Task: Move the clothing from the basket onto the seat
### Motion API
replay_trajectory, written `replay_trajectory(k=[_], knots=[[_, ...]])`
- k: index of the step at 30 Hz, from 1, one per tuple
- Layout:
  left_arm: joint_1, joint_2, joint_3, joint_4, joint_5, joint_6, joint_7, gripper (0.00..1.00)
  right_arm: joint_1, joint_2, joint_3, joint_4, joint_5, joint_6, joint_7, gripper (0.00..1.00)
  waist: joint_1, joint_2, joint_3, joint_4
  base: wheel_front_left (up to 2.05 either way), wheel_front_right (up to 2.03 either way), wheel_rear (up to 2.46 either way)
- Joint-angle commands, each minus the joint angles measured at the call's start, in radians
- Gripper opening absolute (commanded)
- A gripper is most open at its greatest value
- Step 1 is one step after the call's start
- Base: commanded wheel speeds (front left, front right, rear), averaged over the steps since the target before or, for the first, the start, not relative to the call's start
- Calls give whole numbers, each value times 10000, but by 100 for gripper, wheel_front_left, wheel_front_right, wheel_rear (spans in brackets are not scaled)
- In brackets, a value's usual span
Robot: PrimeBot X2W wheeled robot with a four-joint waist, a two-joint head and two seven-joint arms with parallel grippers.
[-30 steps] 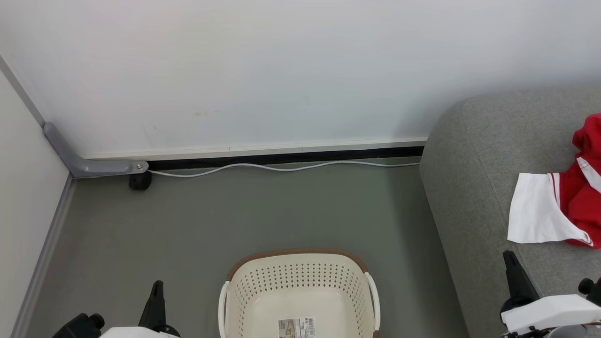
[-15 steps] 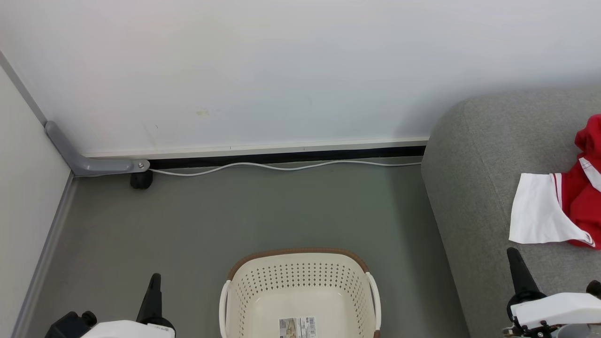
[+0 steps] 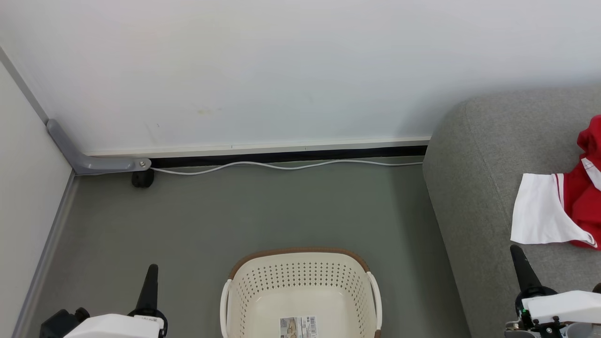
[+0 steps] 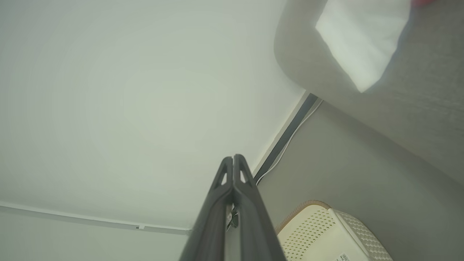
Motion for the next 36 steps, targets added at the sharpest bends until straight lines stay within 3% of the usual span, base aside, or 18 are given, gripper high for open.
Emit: replay_trajectory(k=[1, 36], knots=[[-625, 142, 308, -303, -340, -162, 84, 0, -428, -68, 52, -373, 327, 25, 93, 0, 0, -1, 2, 5, 0, 0, 0], [-1178, 179, 872, -483, -4048, -749, 1113, 0, -502, 331, -692, -814, 3830, 33, 1122, 0, 0, -1, 53, 108, 0, 0, 0]])
